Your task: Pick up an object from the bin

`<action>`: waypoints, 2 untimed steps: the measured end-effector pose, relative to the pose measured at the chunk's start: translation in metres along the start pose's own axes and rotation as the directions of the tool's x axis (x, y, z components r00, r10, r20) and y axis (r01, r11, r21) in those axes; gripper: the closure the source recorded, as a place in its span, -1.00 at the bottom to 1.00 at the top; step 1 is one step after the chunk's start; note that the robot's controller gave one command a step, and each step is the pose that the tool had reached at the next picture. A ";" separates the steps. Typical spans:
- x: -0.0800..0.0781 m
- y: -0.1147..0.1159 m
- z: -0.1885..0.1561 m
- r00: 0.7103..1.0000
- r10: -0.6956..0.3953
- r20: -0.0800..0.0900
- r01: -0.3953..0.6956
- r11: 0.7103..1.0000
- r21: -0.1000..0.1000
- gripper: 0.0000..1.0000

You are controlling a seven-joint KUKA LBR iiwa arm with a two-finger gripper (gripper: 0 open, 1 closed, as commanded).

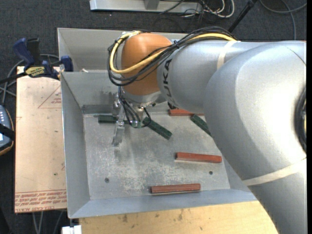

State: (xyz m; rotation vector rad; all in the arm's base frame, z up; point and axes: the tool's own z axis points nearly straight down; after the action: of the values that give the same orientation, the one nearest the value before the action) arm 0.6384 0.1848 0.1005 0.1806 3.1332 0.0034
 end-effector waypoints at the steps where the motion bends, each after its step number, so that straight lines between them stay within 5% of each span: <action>1: 0.004 -0.002 0.030 0.991 0.131 0.000 -0.131 0.991 0.000 -1.00; 2: 0.003 -0.002 0.029 0.992 0.130 0.000 -0.130 0.992 0.000 -1.00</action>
Offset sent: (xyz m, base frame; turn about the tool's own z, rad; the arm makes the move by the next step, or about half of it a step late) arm -0.0048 -0.0027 -0.0305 0.1335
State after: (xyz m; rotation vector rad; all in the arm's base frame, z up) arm 0.6352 0.1833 0.0713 0.3843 3.1152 0.0043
